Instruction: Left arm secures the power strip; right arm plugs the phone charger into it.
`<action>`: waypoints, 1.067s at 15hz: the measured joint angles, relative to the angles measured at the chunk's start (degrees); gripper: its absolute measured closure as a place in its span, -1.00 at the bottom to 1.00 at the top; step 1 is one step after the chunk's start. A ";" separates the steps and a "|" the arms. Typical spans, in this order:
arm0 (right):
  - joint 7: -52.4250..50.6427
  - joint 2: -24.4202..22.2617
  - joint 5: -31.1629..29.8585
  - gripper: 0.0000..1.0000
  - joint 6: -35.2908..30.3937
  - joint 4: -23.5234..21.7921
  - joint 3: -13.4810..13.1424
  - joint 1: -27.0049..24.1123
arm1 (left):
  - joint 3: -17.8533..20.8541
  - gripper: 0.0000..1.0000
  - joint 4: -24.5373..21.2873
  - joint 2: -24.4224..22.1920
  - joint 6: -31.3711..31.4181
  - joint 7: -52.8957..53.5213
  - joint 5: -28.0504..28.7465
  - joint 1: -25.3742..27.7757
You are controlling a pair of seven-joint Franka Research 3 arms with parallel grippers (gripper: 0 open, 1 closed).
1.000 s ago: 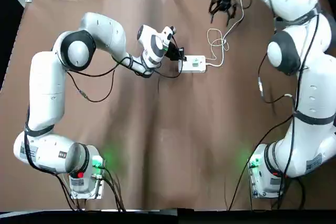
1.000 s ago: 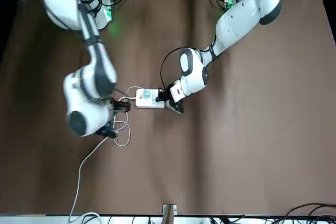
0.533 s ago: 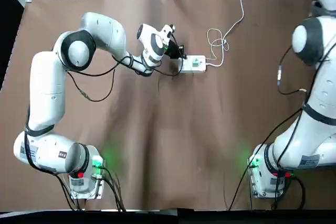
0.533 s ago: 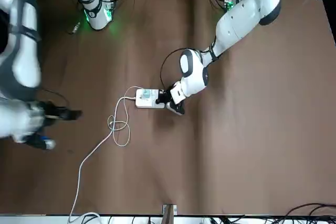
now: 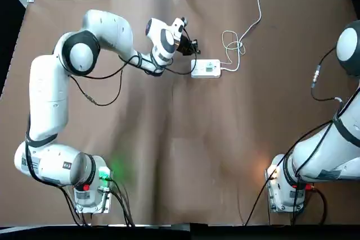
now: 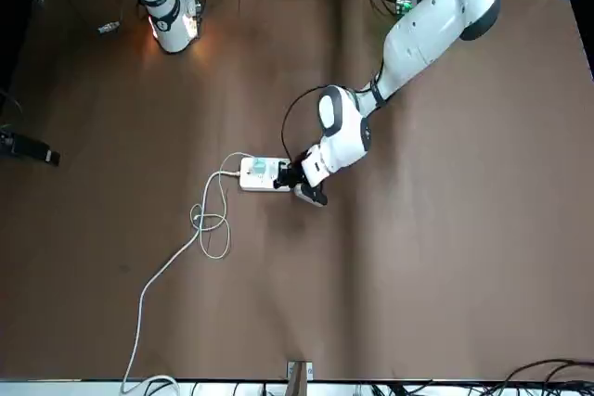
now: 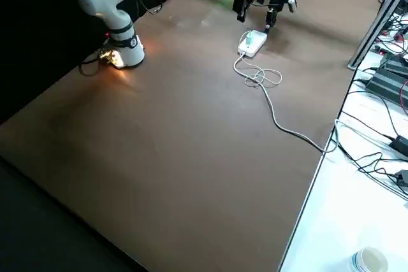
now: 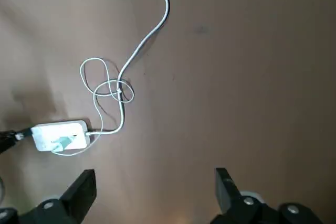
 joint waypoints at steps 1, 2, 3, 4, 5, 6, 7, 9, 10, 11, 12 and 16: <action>0.00 -0.98 -0.75 -1.00 0.10 -1.10 0.10 0.62 | 0.05 0.98 0.00 -0.83 -1.87 -0.04 0.00 0.60; 0.00 -2.51 -1.12 -1.00 1.10 -3.37 0.13 1.06 | 0.32 0.98 -0.01 -1.64 -3.70 -0.07 0.00 1.27; 0.00 -4.71 -1.56 -1.00 3.69 -6.89 0.15 1.56 | 0.63 0.98 0.00 -2.31 -5.53 -0.07 0.00 1.98; 0.00 -7.32 -2.21 -1.00 7.10 -11.16 0.20 2.14 | 1.15 0.98 0.00 -2.99 -7.75 -0.07 0.00 2.58; -0.01 -10.01 -2.80 -1.00 9.92 -15.32 0.22 2.66 | 2.04 0.98 0.04 -3.71 -10.39 -0.11 0.00 3.12; -0.02 -12.36 -3.12 -1.00 11.35 -18.52 0.25 3.03 | 3.11 0.98 0.16 -4.47 -13.60 -0.50 0.01 3.67; -0.04 -14.08 -3.27 -1.00 11.44 -20.31 0.28 3.19 | 4.29 0.98 0.37 -5.26 -16.80 -1.13 0.33 4.18; -0.23 -16.21 -4.61 -1.00 9.78 -21.49 0.35 3.37 | 6.73 0.98 1.05 -7.03 -22.27 -4.35 3.34 4.84; -0.28 -16.70 -5.84 -1.00 9.11 -21.52 0.45 3.69 | 7.74 0.98 1.65 -7.90 -25.24 -6.96 6.02 5.23; -0.19 -17.08 -6.94 -1.00 8.93 -21.52 0.60 4.48 | 8.93 0.98 3.65 -9.58 -32.42 -12.56 12.56 7.09; -0.18 -17.11 -6.95 -1.00 8.74 -21.51 0.65 4.61 | 9.10 0.98 4.65 -10.47 -36.02 -15.07 16.43 8.73; -0.19 -17.20 -6.94 -1.00 8.60 -21.52 0.38 4.27 | 9.17 0.97 6.68 -15.40 -46.53 -21.19 29.61 15.88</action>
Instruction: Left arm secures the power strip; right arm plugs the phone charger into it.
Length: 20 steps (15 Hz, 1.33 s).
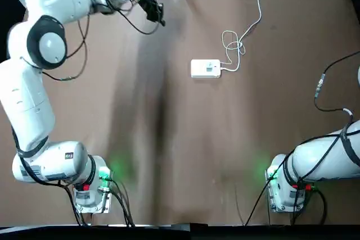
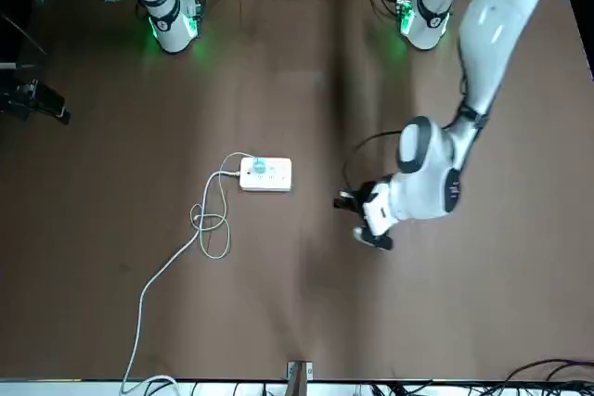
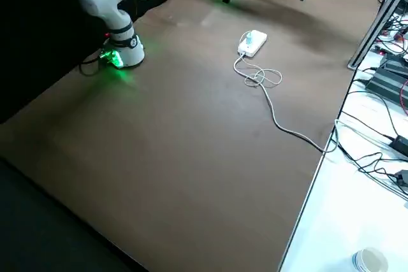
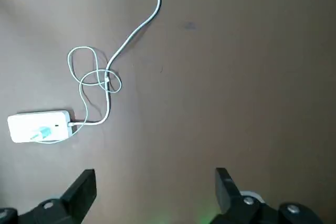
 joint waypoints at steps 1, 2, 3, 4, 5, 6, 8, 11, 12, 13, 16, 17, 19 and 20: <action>-0.04 -0.09 0.00 -1.00 0.01 0.00 -0.10 -0.28 | 0.02 0.93 0.10 -1.63 -1.79 -1.12 2.77 1.34; -0.07 -0.24 0.00 -1.00 0.02 0.00 -0.22 -0.48 | 0.05 0.79 0.16 -3.29 -3.42 -2.47 5.55 2.47; -0.10 -0.43 0.00 -1.00 0.13 -0.06 -0.31 -0.59 | 0.10 0.60 0.20 -4.98 -4.85 -3.66 8.41 3.49; -0.11 -0.67 0.00 -1.00 0.52 -0.16 -0.33 -0.60 | 0.13 0.41 0.24 -6.73 -6.33 -4.43 11.53 4.62; -0.11 -0.93 0.00 -1.00 0.81 -0.33 -0.32 -0.60 | 0.20 0.35 0.27 -8.58 -8.10 -4.84 14.22 5.90; -0.11 -1.18 0.00 -1.00 0.85 -0.53 -0.32 -0.60 | 0.26 0.33 0.28 -10.47 -10.07 -4.88 16.09 7.29; -0.11 -1.53 0.00 -1.00 0.87 -0.86 -0.34 -0.60 | 0.45 0.02 0.25 -14.19 -13.22 -4.89 18.30 10.18; -0.11 -1.65 0.00 -1.00 0.96 -0.99 -0.35 -0.61 | 0.62 -0.51 0.25 -18.66 -14.10 -4.89 21.04 13.68; -0.11 -1.66 0.00 -1.00 1.00 -1.05 -0.35 -0.61 | 0.65 -0.68 0.27 -20.01 -14.10 -4.88 21.36 14.55; -0.11 -1.66 0.00 -1.00 1.04 -1.13 -0.36 -0.61 | 0.67 -0.85 0.35 -21.47 -14.06 -4.84 22.00 15.19; -0.11 -1.67 0.00 -1.00 1.09 -1.35 -0.35 -0.61 | 0.77 -1.00 1.76 -26.35 -14.12 -4.85 25.68 16.80; -0.11 -1.67 0.00 -1.00 1.12 -1.37 -0.35 -0.61 | 0.78 -1.00 2.49 -27.82 -14.57 -4.81 26.08 17.79; -0.12 -1.67 0.00 -1.00 1.19 -1.43 -0.35 -0.61 | 0.90 -1.00 4.37 -30.54 -16.31 -4.51 26.18 19.31; -0.12 -1.67 0.00 -1.00 1.25 -1.43 -0.35 -0.61 | 0.89 -1.00 4.82 -31.07 -16.98 -4.51 26.19 19.28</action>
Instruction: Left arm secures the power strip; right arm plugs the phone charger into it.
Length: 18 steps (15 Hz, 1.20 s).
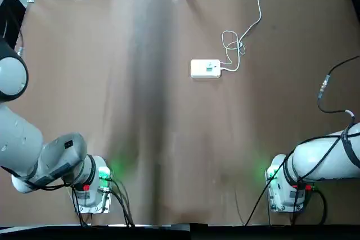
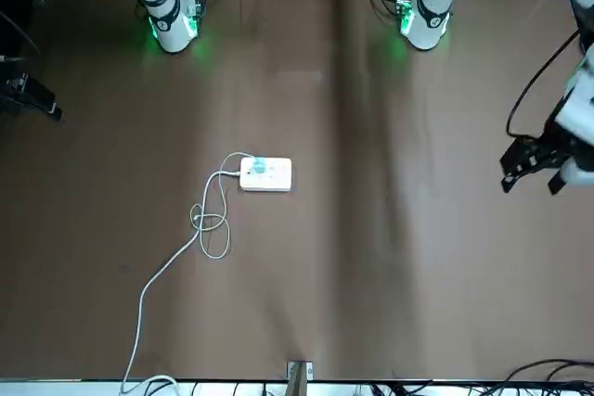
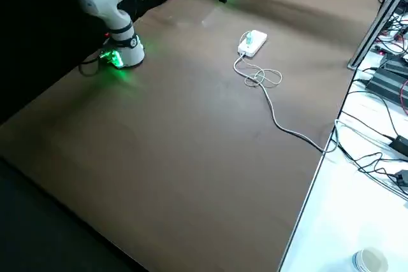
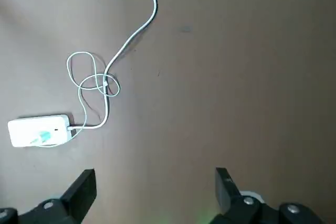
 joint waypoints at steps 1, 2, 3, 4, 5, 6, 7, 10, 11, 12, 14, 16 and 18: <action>0.00 0.00 0.00 -1.00 0.05 -0.01 0.00 0.00 | -0.02 -1.00 0.18 -0.47 -0.79 -0.09 0.00 -0.09; 0.00 0.00 0.00 -1.00 0.12 -0.01 0.00 0.00 | -0.07 -1.00 0.21 -0.87 -2.19 -0.31 0.00 -0.15; 0.00 0.00 0.00 -1.00 0.17 -0.01 0.00 0.00 | -0.13 -1.00 0.21 -1.10 -3.78 -0.46 0.00 -0.17; 0.00 0.00 0.00 -1.00 0.19 -0.01 0.00 0.00 | -0.13 -1.00 0.21 -1.22 -5.19 -0.58 -0.01 -0.15; 0.00 0.00 0.00 -1.00 0.23 -0.01 0.00 0.00 | -0.02 -1.00 0.22 -1.28 -6.48 -0.73 -0.12 -0.13; 0.00 0.00 0.00 -1.00 0.32 -0.01 0.00 0.00 | 0.56 -1.00 0.25 -1.36 -8.52 -0.81 -0.63 -0.35; 0.00 0.00 0.00 -1.00 0.42 -0.01 0.00 0.00 | 2.48 -1.00 0.32 -1.46 -11.39 -0.81 -2.02 -1.62; 0.00 0.00 0.00 -1.00 0.95 -0.02 0.00 0.00 | 18.73 -1.00 0.44 -2.61 -16.73 -0.59 -7.66 -14.80; 0.00 0.00 0.00 -1.00 0.99 -0.02 0.00 0.00 | 24.87 -1.00 0.52 -3.27 -17.08 -0.33 -8.21 -20.61; 0.00 0.00 0.00 -1.00 0.93 -0.03 -0.01 0.00 | 30.05 -1.00 0.53 -3.95 -17.37 -0.29 -8.32 -25.82; 0.00 0.00 0.00 -1.00 0.82 -0.13 -0.01 0.00 | 34.43 -1.00 0.54 -4.88 -17.51 -0.29 -8.20 -30.65; 0.00 0.00 0.00 -1.00 0.83 -0.21 -0.01 0.00 | 35.02 -1.00 0.53 -5.06 -17.36 -0.29 -8.12 -30.83; 0.00 0.00 0.00 -1.00 0.86 -0.22 -0.01 0.00 | 35.17 -1.00 0.52 -5.10 -17.30 -0.14 -8.12 -30.36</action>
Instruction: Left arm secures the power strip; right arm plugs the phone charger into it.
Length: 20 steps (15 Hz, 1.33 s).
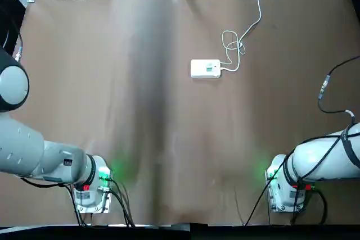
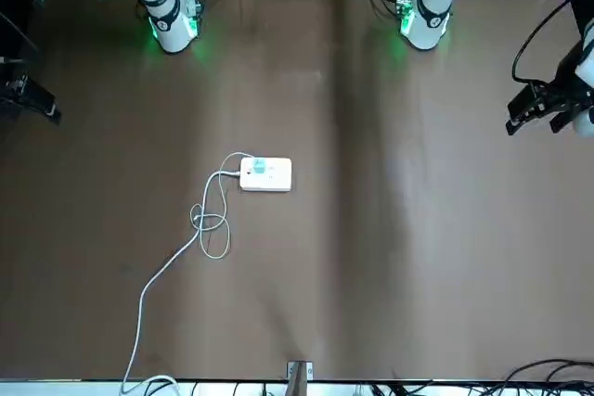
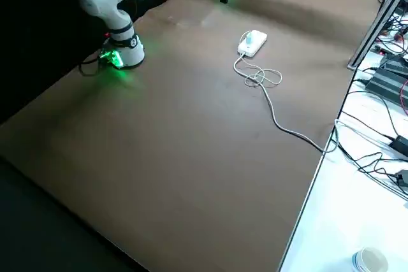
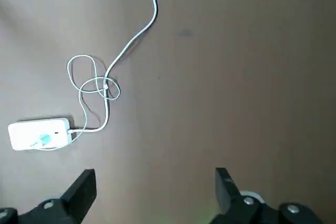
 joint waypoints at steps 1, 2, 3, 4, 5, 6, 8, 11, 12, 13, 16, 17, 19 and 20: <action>0.00 0.00 0.00 -1.00 0.04 -0.01 0.00 0.00 | -0.11 -1.00 -0.01 -0.09 0.00 0.03 0.00 0.15; 0.00 0.00 0.00 -1.00 0.07 -0.01 0.00 0.00 | -0.42 -1.00 -0.11 -0.23 0.00 0.03 0.00 0.53; 0.00 0.00 0.00 -1.00 0.08 -0.01 0.00 0.00 | -0.95 -1.00 -0.45 -0.54 0.01 0.03 0.00 1.26; 0.00 0.00 0.00 -1.00 0.08 -0.01 -0.01 0.00 | -2.10 -1.00 -1.47 -1.36 0.19 0.04 0.00 2.51; 0.00 0.00 0.00 -1.00 0.08 -0.01 -0.01 0.00 | -2.41 -1.00 -2.11 -1.93 0.24 0.03 0.00 2.65; 0.00 0.00 0.00 -1.00 0.08 -0.01 -0.01 0.00 | -2.65 -1.00 -3.05 -2.61 0.44 0.02 0.00 2.67; 0.00 0.00 0.00 -1.00 0.03 -0.02 -0.01 0.00 | -2.94 -1.00 -4.79 -3.78 1.57 0.00 0.00 2.68; 0.00 0.00 0.00 -1.00 0.00 -0.03 0.00 0.00 | -3.40 -1.00 -5.06 -3.61 2.90 0.00 0.00 2.72; 0.00 0.00 0.00 -1.00 -0.01 -0.03 0.01 0.00 | -3.46 -1.00 -4.34 -2.88 3.32 0.00 0.04 2.81; 0.00 0.00 0.00 -1.00 -0.02 -0.04 0.01 0.00 | -3.46 -1.00 -3.27 -1.91 3.41 0.00 0.05 3.04; 0.00 0.00 0.00 -1.00 -0.02 -0.08 0.03 0.00 | -3.51 -1.00 -1.35 0.02 3.30 -0.06 0.05 3.62; 0.00 0.00 0.00 -1.00 -0.02 -0.12 0.03 0.00 | -3.54 -1.00 -1.15 0.19 3.18 -0.16 0.05 3.61; 0.00 0.00 0.00 -1.00 -0.02 -0.19 0.02 0.00 | -3.59 -1.00 -0.97 0.21 2.68 -0.34 0.05 3.62; 0.00 0.00 0.00 -1.00 -0.02 -0.21 0.02 0.00 | -3.59 -1.00 -0.93 0.21 2.13 -0.34 0.05 3.68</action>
